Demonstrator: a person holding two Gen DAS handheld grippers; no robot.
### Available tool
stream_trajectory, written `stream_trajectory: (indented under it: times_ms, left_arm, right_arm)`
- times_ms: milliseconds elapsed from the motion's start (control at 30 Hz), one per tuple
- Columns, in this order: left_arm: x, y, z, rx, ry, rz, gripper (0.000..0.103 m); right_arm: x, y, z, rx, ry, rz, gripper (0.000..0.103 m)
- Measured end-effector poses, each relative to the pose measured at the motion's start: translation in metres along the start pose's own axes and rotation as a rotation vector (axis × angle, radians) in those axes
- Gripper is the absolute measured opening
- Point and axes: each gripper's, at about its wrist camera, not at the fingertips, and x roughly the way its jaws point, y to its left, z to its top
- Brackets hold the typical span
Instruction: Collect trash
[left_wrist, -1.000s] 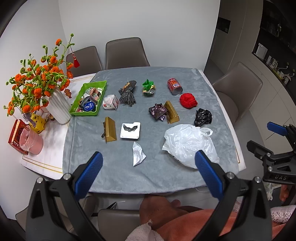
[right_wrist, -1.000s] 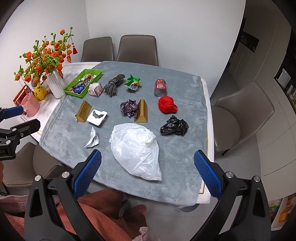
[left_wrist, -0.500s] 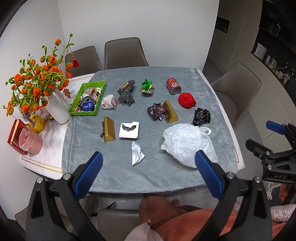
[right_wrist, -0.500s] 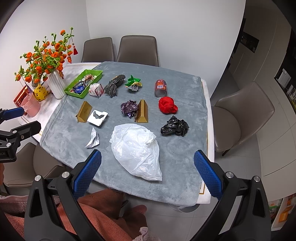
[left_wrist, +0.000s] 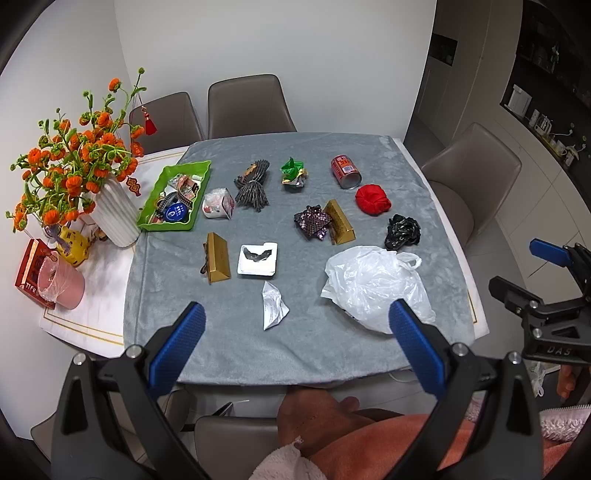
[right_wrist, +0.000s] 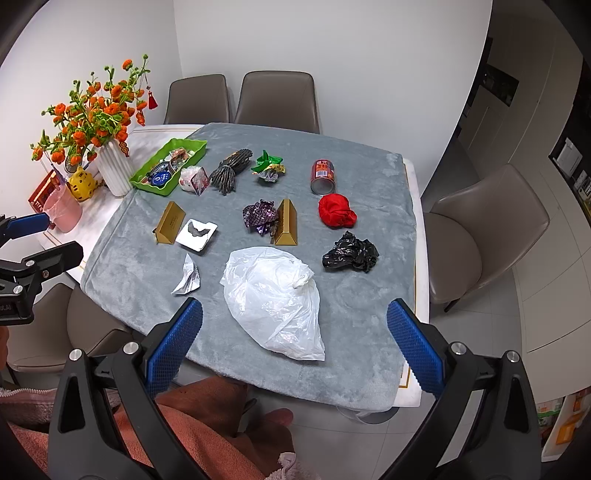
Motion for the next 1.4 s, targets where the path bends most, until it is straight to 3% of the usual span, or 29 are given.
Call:
stream_trajectory:
  times_ms: [467, 667, 1000, 1400]
  left_arm:
    - [0.005, 0.001, 0.002, -0.008, 0.005, 0.013, 0.099]
    - [0.031, 0.017, -0.005, -0.036, 0.015, 0.072, 0.099]
    - [0.107, 0.044, -0.035, -0.113, 0.067, 0.061, 0.099]
    - [0.226, 0.056, -0.061, -0.107, 0.115, 0.049, 0.099]
  right_arm:
    - [0.007, 0.003, 0.001, -0.004, 0.010, 0.005, 0.096]
    - [0.031, 0.002, -0.003, -0.009, 0.008, -0.012, 0.096]
    - [0.112, 0.008, -0.017, -0.034, 0.072, 0.030, 0.096]
    - [0.197, 0.005, -0.034, -0.041, 0.081, -0.015, 0.096]
